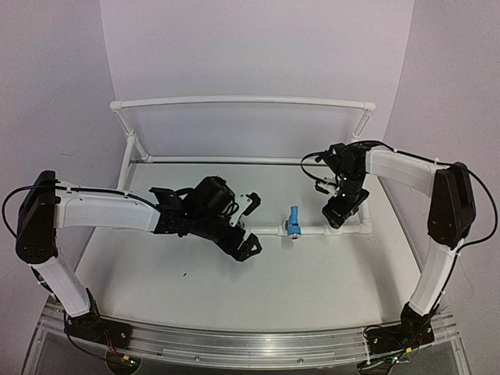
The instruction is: Install the water faucets
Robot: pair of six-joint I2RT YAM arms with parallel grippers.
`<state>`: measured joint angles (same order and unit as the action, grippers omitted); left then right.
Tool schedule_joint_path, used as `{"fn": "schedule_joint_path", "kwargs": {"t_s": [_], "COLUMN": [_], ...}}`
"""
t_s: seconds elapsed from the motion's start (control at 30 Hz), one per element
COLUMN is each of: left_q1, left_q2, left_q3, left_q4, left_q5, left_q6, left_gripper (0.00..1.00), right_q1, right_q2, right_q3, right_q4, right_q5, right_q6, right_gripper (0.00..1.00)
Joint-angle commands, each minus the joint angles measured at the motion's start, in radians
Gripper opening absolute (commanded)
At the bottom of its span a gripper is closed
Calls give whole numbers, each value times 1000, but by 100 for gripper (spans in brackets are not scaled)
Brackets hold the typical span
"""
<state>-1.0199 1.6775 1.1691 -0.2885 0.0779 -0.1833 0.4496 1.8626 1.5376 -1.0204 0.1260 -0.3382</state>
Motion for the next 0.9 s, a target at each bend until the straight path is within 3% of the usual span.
{"fn": "schedule_joint_path", "kwargs": {"t_s": [0.0,0.57,0.73,0.87], "left_q1": [6,5,6,5], "left_q2": [7,0,1,8], "left_q3": [49,46,45,54], "left_q4": [9,15,18,13], "left_q5": [17,38,46,52], "left_q6": [-4,7,12,17], "left_gripper": [100,100,100,100], "right_q1": [6,2,3,4], "right_q2": [-8,-29,-112,-184], "right_q3": [51,130,220,259], "right_q4": [-20,-30,-39,-137], "right_q5": [-40,-54,-196,-282], "right_q6": [10,-72,-222,-459], "right_gripper": [98,98,98,98]}}
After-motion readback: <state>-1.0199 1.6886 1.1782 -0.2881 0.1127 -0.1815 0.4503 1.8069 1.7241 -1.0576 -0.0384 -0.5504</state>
